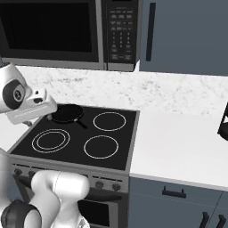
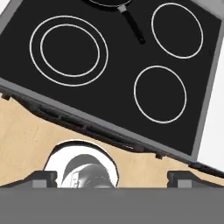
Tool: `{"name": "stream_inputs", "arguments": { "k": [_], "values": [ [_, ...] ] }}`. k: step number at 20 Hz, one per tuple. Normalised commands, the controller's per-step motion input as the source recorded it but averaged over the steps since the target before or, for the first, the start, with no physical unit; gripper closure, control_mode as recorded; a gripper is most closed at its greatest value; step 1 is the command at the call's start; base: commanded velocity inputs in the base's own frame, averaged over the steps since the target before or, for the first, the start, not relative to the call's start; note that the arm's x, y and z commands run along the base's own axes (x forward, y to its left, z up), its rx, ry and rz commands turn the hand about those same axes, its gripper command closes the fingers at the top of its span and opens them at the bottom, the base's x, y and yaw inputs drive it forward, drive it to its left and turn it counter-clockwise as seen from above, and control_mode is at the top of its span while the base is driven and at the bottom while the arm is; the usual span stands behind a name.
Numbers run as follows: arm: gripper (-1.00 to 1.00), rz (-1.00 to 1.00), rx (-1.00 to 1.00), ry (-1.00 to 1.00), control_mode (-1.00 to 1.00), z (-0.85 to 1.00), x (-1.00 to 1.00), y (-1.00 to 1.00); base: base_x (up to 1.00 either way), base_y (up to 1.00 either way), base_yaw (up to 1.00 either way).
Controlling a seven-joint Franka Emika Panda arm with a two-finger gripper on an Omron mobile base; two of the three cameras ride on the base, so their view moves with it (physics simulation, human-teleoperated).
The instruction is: Turn off the rear left burner of the stove.
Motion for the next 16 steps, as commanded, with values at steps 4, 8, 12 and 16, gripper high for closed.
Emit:
{"name": "stream_inputs", "arguments": {
  "k": [4,8,12,16],
  "values": [
    [-1.0,0.37,-0.37,0.02,-1.0,-0.56,-0.54,1.0,0.0,0.0,0.0],
    [-1.0,0.48,-0.45,0.0,-1.0,-0.67,-0.43,1.0,0.0,0.0,0.0],
    [-1.0,0.52,-0.44,0.0,-1.0,-0.66,-0.34,0.91,0.0,0.0,0.0],
    [-1.0,0.52,-0.43,0.0,-1.0,-0.63,-0.29,0.71,0.0,0.0,0.0]
  ]
}}
